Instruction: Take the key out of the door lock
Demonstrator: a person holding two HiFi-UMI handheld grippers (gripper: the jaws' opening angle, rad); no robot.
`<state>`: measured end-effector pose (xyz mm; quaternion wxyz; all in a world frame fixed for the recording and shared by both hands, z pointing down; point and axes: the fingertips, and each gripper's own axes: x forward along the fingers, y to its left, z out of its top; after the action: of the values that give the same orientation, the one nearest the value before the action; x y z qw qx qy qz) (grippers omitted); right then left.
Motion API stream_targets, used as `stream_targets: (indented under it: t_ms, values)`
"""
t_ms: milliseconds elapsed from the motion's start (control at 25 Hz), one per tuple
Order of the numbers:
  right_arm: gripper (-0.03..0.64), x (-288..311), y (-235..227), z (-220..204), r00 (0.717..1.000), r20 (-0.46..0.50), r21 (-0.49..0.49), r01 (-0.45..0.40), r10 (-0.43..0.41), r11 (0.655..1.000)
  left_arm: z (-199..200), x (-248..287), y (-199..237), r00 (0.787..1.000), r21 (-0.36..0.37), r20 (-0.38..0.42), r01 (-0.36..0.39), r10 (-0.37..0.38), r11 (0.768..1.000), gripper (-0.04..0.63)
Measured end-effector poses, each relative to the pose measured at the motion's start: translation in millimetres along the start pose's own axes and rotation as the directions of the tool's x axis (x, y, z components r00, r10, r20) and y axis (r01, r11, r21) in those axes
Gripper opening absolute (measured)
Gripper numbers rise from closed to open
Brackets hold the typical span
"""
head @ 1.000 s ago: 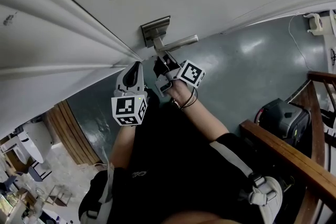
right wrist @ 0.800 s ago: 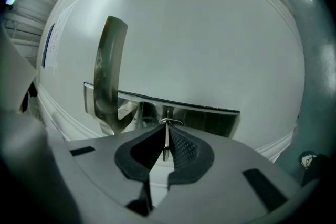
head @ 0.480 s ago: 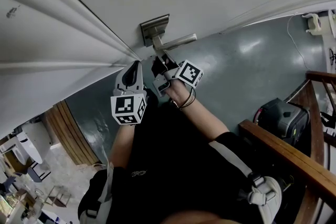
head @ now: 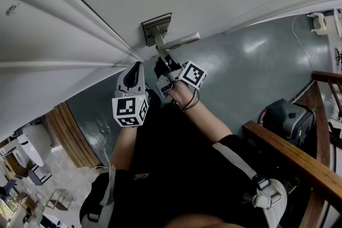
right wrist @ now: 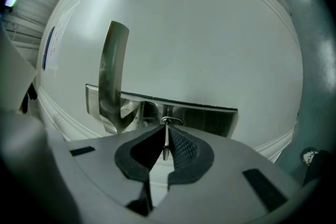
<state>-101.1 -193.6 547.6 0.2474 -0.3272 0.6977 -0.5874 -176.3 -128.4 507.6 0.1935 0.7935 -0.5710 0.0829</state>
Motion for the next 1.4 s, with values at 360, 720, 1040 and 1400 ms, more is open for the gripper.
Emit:
stream_targets:
  t_ms: [360,720,1040,1400]
  values:
    - [0.032,-4,1,0,1.000,-0.010,-0.025,-0.005,0.004,1.000,-1,0,-3,1.000,0.001,0.000,0.002,-0.002,1.000,0.026]
    - [0.032,-12,5,-3,1.000,-0.010,-0.018,0.000,0.000,1.000,0,-7,-6,1.000,0.003,-0.001,0.001,-0.001,1.000,0.026]
    - [0.031,-18,8,-5,1.000,-0.014,-0.019,-0.004,0.004,1.000,0,-10,-12,1.000,0.007,-0.001,0.004,-0.004,1.000,0.026]
    - [0.031,-42,4,-9,1.000,-0.021,-0.049,0.002,-0.003,0.999,-7,-14,-21,1.000,0.011,-0.013,0.016,-0.016,1.000,0.026]
